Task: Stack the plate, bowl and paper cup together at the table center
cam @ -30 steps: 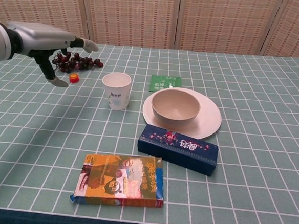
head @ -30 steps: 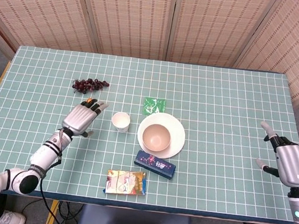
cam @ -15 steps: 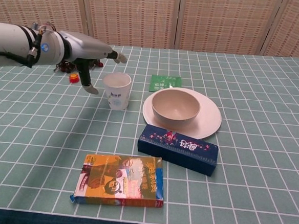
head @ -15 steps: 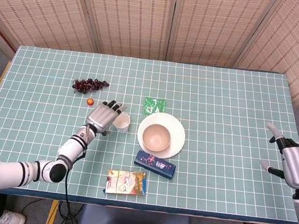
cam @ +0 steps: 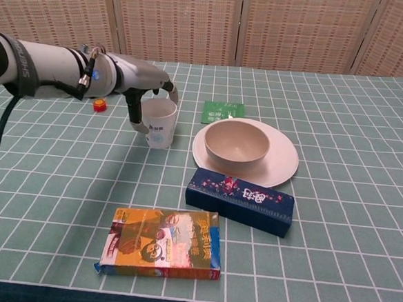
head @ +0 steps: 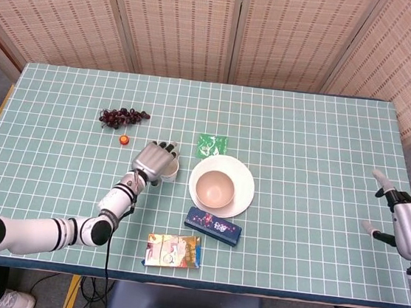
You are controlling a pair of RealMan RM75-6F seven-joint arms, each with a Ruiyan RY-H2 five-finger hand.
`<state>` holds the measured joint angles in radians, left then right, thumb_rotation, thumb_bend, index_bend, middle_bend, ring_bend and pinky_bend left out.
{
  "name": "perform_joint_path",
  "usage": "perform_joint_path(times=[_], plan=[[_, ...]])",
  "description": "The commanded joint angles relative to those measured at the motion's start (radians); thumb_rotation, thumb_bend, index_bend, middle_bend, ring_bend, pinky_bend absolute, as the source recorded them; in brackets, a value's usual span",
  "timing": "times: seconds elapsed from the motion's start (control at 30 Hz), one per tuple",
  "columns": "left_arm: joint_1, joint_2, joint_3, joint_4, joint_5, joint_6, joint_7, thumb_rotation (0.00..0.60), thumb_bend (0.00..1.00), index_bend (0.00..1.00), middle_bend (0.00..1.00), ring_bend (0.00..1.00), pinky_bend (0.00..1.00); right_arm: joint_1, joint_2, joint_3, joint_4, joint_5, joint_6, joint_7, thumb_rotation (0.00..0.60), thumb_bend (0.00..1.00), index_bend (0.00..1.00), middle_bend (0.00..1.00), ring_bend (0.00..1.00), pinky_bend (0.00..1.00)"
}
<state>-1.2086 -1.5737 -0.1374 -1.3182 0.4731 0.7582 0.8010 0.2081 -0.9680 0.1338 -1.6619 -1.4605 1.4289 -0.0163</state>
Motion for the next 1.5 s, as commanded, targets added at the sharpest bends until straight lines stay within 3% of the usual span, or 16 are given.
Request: perform_joint_path(times=[0.03,0.5,0.8,1.17,1.33,1.5], plan=[[-0.006,-0.016,0.006,0.021,0.001,0.000,-0.012,0.600,0.22,0.20,0.11,0.21,0.31,-0.001,0.000,0.000,0.001,0.001,-0.001,0.001,0.600,0.00,0.13,0.40,0.46,0.69],[0.002,-0.032,0.006,0.047,0.090,0.006,-0.091,0.600,0.22,0.33,0.31,0.39,0.49,0.003,-0.006,0.006,0.013,0.012,-0.015,0.011,0.600,0.00,0.13,0.40,0.46,0.69],[0.019,0.045,-0.001,-0.059,0.160,0.028,-0.137,0.600,0.22,0.36,0.36,0.41,0.52,0.000,-0.007,0.010,0.009,0.014,-0.008,0.011,0.600,0.00,0.13,0.40,0.46,0.69],[0.045,0.184,-0.069,-0.301,0.251,0.085,-0.239,0.600,0.22,0.36,0.36,0.41,0.53,-0.006,-0.004,0.010,0.004,0.009,0.001,0.009,0.600,0.00,0.13,0.40,0.46,0.69],[0.035,0.195,-0.098,-0.365,0.260,0.084,-0.275,0.600,0.22,0.36,0.36,0.41,0.53,-0.011,0.001,0.010,-0.001,0.008,0.007,0.008,0.600,0.00,0.13,0.40,0.46,0.69],[0.001,0.151,-0.107,-0.364,0.244,0.107,-0.255,0.600,0.22,0.35,0.36,0.41,0.53,-0.014,0.002,0.009,-0.003,0.009,0.008,0.009,0.600,0.00,0.13,0.40,0.46,0.69]])
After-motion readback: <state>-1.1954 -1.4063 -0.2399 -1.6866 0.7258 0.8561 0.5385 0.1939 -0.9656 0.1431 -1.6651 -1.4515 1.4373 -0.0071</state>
